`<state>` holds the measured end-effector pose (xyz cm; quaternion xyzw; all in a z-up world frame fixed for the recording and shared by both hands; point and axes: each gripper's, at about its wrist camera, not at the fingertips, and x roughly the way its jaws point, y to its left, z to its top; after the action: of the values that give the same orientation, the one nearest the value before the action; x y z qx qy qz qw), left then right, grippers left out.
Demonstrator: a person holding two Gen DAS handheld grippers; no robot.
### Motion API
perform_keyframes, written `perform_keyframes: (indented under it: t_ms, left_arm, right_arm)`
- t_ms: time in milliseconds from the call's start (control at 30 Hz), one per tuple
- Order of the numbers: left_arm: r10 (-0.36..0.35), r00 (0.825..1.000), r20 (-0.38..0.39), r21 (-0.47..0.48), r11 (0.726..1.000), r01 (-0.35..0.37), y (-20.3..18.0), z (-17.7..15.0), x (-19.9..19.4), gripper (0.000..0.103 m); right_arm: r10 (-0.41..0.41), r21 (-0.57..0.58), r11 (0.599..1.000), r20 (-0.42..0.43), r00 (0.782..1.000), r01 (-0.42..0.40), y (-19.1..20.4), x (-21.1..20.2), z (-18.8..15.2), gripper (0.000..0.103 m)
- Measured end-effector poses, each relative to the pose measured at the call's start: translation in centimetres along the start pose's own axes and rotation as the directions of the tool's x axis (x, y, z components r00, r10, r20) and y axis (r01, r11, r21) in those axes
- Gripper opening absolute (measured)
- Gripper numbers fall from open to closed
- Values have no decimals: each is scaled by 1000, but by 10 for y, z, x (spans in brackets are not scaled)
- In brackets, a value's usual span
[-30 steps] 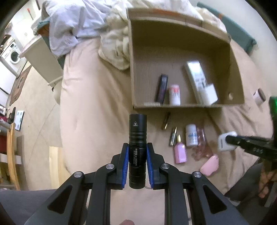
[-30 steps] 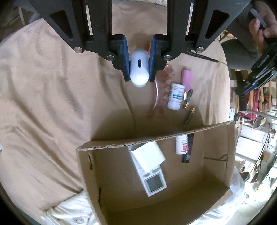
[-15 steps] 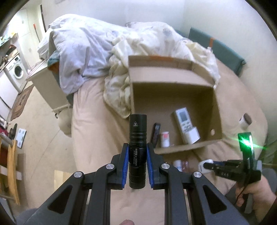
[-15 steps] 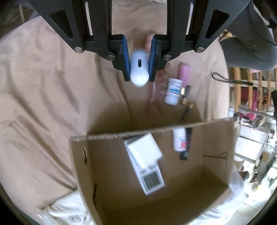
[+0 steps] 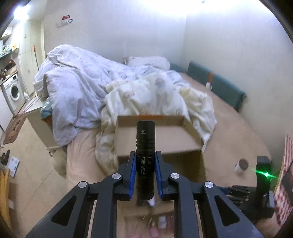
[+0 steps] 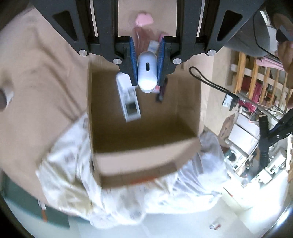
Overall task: Organize rigid objects
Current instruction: 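Carry the flashlight and earbud case into the box with both tools, then open both tools to release the flashlight and earbud case, then withdraw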
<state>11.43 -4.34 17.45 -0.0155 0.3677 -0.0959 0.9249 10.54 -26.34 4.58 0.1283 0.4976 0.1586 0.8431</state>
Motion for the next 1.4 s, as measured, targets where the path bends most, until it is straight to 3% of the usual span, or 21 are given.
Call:
perform_keyframes:
  t_ms: [133,200,400,533,633,1033,1400]
  left_arm:
    - [33,997,72,27,999,-35,-12,17,16,18]
    - [46,997,68,49,998,-50,-17,15,36,18]
    - [64,995,-72,90,994,-57,-24,-22,108,18]
    - [66,981,-184,128,991,-42,-28,-60,150,18]
    - [93,971,-221,167,984,-56,-31,-81,170,18]
    - [117,935,-334,134,988,-75,-11,-119,211,18]
    - [136,929,-345,135,986,-94,-8,-124,217,18]
  right_arm:
    - [-5,-17,1000,40,999,6,4,3,28,22]
    - [-5,-18,1000,43,999,5,1,11,35,22]
    - [-23,-7,1000,-4,1000,23,-14,55,33,22]
    - [-32,10,999,-52,998,32,-27,82,22,22]
    - [-44,0,999,-70,997,44,-30,92,19,22]
    - [-72,-3,997,-122,990,72,-34,117,11,22]
    - [-106,-32,994,-98,990,103,-29,122,16,22]
